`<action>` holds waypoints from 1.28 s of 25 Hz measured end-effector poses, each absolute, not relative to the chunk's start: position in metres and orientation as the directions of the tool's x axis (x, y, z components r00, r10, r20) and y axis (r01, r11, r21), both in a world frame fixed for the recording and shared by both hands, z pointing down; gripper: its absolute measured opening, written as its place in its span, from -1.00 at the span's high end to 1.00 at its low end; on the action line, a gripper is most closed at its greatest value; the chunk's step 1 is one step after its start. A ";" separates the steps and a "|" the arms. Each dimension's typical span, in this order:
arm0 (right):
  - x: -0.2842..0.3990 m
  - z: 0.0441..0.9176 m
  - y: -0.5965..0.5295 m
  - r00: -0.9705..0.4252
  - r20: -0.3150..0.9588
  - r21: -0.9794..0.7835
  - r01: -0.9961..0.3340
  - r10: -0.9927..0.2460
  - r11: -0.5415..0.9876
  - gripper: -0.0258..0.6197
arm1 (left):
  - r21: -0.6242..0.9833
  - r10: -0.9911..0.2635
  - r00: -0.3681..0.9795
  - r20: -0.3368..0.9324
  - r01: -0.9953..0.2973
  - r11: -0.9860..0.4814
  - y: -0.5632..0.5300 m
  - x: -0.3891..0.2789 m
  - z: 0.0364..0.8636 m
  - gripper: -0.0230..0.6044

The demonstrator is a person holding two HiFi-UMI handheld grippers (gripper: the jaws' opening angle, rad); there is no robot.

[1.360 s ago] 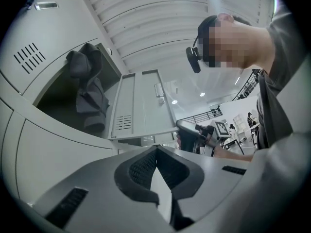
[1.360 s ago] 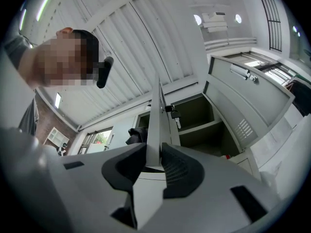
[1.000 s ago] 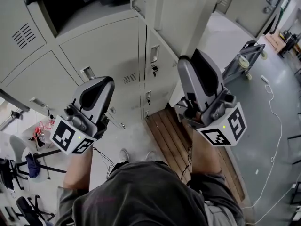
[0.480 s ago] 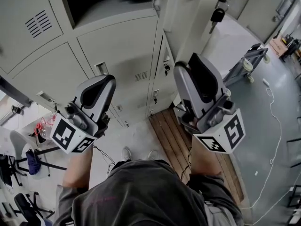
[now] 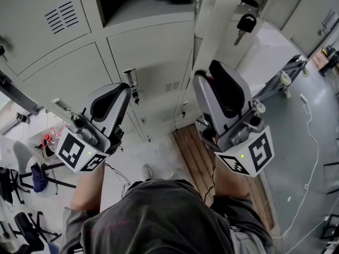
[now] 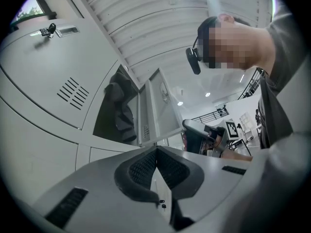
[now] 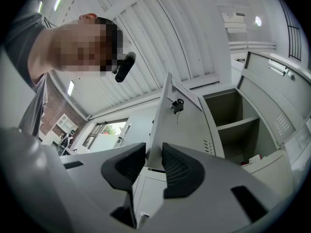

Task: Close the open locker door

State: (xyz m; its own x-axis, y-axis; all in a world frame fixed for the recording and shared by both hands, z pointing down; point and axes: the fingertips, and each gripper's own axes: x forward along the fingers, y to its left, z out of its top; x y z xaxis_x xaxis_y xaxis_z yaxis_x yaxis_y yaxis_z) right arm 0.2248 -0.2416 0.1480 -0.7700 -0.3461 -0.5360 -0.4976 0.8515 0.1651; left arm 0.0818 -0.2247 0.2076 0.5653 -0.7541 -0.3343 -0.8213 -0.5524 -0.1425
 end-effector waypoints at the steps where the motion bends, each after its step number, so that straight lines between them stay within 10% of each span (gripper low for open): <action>1: 0.220 0.148 -0.241 -0.771 -0.535 0.168 -0.497 -0.345 0.851 0.57 | -0.143 -0.756 0.562 -0.336 -0.823 -0.549 -0.224 0.078 0.207 0.88; 32: 0.104 0.149 -0.262 -0.813 -0.506 0.221 -0.445 -0.288 0.868 0.60 | -0.136 -0.788 0.486 -0.378 -0.871 -0.472 -0.226 -0.025 0.200 0.88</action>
